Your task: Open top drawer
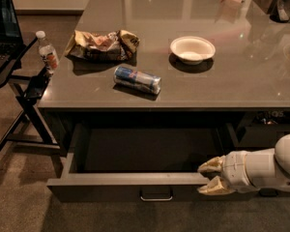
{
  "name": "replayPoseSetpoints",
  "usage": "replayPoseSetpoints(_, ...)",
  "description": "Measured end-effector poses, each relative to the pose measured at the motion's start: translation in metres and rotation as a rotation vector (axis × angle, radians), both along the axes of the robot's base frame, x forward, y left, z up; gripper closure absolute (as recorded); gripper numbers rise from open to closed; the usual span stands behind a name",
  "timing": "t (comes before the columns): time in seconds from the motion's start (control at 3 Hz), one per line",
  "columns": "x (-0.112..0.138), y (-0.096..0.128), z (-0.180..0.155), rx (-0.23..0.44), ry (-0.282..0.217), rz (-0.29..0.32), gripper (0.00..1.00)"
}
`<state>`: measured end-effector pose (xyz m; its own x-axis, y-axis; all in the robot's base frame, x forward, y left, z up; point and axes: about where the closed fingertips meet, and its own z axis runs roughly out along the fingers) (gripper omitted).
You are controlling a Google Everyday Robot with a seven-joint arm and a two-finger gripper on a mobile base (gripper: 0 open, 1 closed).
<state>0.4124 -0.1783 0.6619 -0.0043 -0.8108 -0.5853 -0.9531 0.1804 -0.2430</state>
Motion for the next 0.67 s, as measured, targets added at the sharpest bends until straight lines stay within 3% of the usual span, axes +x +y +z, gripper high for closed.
replayPoseSetpoints(0.33,-0.0358,-0.0083,-0.004,0.003,0.004,-0.03,1.0)
replayPoseSetpoints(0.67,-0.0373,-0.0078,-0.003,0.003,0.004,-0.03,0.85)
